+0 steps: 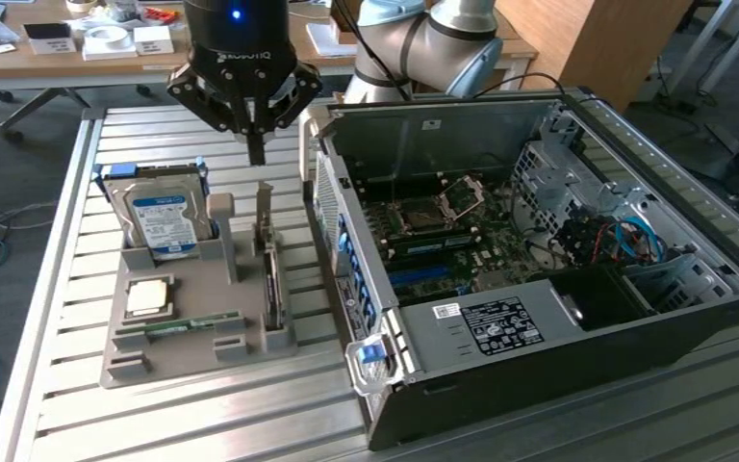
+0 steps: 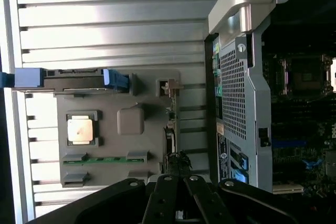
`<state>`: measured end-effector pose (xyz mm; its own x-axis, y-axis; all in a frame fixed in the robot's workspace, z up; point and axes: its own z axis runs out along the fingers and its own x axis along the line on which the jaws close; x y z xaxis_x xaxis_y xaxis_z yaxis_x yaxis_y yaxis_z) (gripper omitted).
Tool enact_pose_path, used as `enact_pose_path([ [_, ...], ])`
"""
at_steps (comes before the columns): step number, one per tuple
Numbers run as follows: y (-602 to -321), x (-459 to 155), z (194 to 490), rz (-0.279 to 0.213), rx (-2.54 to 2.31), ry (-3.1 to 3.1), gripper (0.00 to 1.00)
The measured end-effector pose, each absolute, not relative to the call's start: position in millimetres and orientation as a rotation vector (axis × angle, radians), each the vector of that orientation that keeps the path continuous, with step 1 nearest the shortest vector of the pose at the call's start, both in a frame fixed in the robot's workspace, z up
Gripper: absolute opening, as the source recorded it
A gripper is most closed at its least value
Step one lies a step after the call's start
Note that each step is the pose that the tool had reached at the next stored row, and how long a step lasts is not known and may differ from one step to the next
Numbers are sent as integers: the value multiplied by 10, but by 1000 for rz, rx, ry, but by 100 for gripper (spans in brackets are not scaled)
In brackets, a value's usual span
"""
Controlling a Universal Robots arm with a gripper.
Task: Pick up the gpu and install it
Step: 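Reach for the gpu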
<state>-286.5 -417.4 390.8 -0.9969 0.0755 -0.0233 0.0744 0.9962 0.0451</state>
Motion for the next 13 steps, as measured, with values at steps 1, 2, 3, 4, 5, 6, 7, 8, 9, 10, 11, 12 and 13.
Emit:
enact_pose_path([
  [1,-4195,-2865,3908,69,117,3114,11],
  [2,-4216,-2865,3908,69,117,3114,11],
  [3,-4236,-2866,3908,69,117,3114,11],
  [4,-4256,-2866,3908,69,117,3114,11],
  [5,-4275,-2867,3908,69,117,3114,11],
  [6,-4295,-2867,3908,69,117,3114,11],
  [7,-4314,-2867,3908,69,117,3114,11],
  [8,-4335,-2868,3908,69,117,3114,11],
  [9,-4353,-2869,3908,69,117,3114,11],
  [10,-4372,-2871,3908,69,117,3114,11],
  [11,-4392,-2872,3908,69,117,3114,11],
  [12,-4413,-2874,3908,69,117,3114,11],
  [13,-4433,-2877,3908,69,117,3114,11],
])
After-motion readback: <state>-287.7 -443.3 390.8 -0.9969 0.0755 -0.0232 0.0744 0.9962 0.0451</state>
